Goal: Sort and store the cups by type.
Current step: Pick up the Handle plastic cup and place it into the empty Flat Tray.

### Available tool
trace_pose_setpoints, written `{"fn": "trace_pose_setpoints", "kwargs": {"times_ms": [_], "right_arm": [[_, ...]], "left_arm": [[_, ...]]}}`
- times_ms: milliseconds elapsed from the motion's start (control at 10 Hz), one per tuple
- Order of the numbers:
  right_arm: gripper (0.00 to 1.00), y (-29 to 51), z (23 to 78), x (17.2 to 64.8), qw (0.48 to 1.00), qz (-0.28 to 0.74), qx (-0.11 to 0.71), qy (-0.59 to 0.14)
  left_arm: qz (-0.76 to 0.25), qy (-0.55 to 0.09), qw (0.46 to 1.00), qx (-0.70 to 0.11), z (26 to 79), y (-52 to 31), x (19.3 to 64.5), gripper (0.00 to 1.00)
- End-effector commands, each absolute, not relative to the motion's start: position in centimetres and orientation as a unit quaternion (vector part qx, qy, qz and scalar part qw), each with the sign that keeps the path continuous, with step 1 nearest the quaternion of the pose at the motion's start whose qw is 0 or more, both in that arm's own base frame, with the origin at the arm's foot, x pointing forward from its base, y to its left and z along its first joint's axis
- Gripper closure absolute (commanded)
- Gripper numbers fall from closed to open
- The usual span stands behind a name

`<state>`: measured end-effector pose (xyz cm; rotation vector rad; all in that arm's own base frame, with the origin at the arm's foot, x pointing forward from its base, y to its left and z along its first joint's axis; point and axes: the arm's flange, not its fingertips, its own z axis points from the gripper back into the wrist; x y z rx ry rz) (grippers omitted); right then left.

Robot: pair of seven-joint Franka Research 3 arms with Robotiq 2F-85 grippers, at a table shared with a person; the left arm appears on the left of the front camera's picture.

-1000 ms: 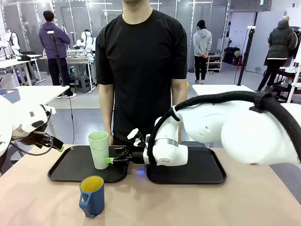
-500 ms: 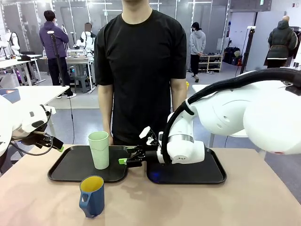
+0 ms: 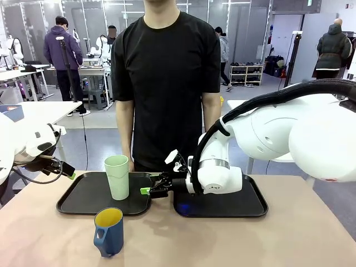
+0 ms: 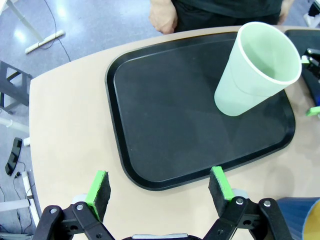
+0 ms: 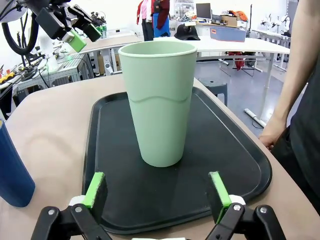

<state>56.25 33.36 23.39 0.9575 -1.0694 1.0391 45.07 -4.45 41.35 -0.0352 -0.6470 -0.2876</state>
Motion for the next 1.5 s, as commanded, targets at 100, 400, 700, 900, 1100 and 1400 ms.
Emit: {"fn": "trace_pose_setpoints", "kwargs": {"times_ms": [100,400,700,900,1100,1400], "right_arm": [[0.00,33.8,23.2,56.7,0.631,0.454,0.419,-0.469],[0.00,33.8,23.2,56.7,0.631,0.454,0.419,-0.469],[0.00,32.1,26.3,54.1,0.672,0.487,0.355,-0.430],[0.00,29.4,30.8,51.3,0.688,0.525,0.284,-0.413],[0.00,26.2,34.4,48.0,0.711,0.552,0.225,-0.373],[0.00,18.5,37.7,43.0,0.743,0.587,0.138,-0.292]], "left_arm": [[-0.140,-0.318,0.937,-0.017,41.4,-4.4,45.1,0.00],[-0.140,-0.318,0.937,-0.017,41.4,-4.4,45.1,0.00],[-0.140,-0.318,0.937,-0.017,41.4,-4.4,45.1,0.00],[-0.140,-0.318,0.937,-0.017,41.4,-4.4,45.1,0.00],[-0.140,-0.318,0.937,-0.017,41.4,-4.4,45.1,0.00],[-0.140,-0.318,0.937,-0.017,41.4,-4.4,45.1,0.00]]}}
